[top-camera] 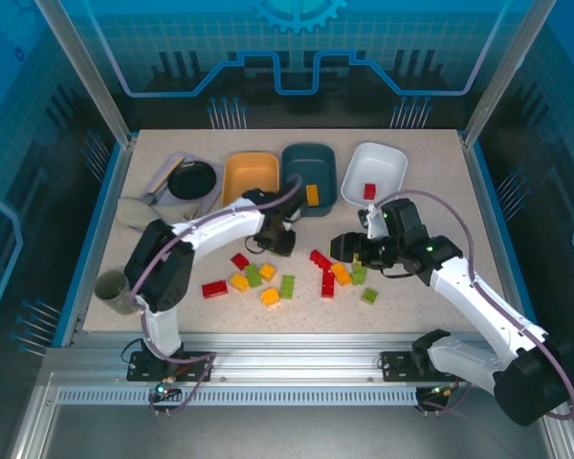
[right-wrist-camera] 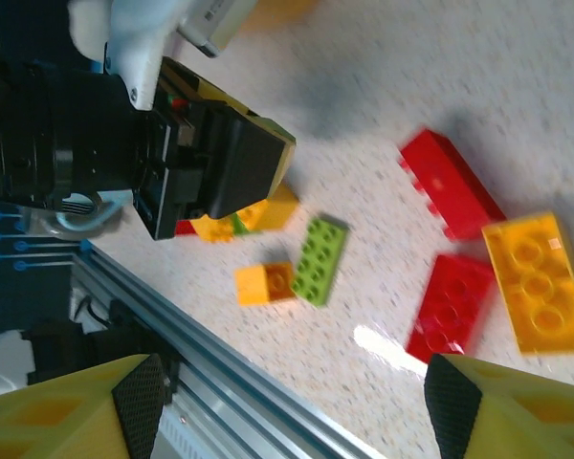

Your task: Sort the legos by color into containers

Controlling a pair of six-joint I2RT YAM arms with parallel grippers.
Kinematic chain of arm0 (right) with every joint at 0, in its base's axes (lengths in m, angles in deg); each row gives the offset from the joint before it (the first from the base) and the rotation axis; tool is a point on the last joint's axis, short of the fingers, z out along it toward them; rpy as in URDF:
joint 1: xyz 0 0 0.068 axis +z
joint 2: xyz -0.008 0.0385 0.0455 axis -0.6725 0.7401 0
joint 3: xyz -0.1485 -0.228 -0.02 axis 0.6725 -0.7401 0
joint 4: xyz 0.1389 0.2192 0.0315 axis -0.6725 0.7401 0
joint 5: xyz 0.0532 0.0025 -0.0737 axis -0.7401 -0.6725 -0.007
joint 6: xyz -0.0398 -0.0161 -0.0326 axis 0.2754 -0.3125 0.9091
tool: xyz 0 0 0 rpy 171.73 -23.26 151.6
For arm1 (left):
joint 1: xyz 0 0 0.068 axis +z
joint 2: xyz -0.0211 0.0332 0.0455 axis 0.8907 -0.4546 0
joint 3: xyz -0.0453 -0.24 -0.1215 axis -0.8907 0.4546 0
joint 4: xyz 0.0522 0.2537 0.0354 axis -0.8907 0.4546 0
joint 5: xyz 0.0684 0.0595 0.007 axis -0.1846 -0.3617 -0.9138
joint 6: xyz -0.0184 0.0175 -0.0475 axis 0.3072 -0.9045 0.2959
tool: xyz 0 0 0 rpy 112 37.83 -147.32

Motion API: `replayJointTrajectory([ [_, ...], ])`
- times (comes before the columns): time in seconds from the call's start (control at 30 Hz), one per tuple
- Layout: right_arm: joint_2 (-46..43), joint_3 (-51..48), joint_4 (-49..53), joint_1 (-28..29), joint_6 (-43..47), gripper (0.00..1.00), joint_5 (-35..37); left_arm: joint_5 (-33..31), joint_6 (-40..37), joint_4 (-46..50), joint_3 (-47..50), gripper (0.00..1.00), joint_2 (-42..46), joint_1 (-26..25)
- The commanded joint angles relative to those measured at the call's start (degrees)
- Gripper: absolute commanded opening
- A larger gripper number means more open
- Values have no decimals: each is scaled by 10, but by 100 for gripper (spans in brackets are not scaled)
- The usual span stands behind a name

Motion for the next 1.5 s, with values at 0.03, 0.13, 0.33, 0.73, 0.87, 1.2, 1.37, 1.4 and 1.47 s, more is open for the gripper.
replayJointTrajectory([
  [0.03,30,54,-64,24,6,76,6,17,31,32,-65,34,34,74],
  [0.13,82,91,-107,39,-5,77,19,32,38,37,-109,35,5,124],
  [0.33,199,186,-145,46,-26,79,13,53,74,49,-226,35,-116,204],
  [0.73,357,331,4,37,-20,81,73,80,87,82,-360,39,-290,238],
  [0.87,357,327,41,35,-1,80,97,87,86,82,-358,41,-301,238],
  [1.2,357,333,177,49,125,77,183,96,91,85,-357,64,-260,238],
  [1.37,353,310,217,74,212,75,237,118,148,28,-282,69,-147,236],
  [1.4,353,306,220,77,224,74,239,123,161,13,-260,73,-119,236],
  [1.47,360,304,229,86,249,74,235,140,191,-19,-201,76,-57,235],
])
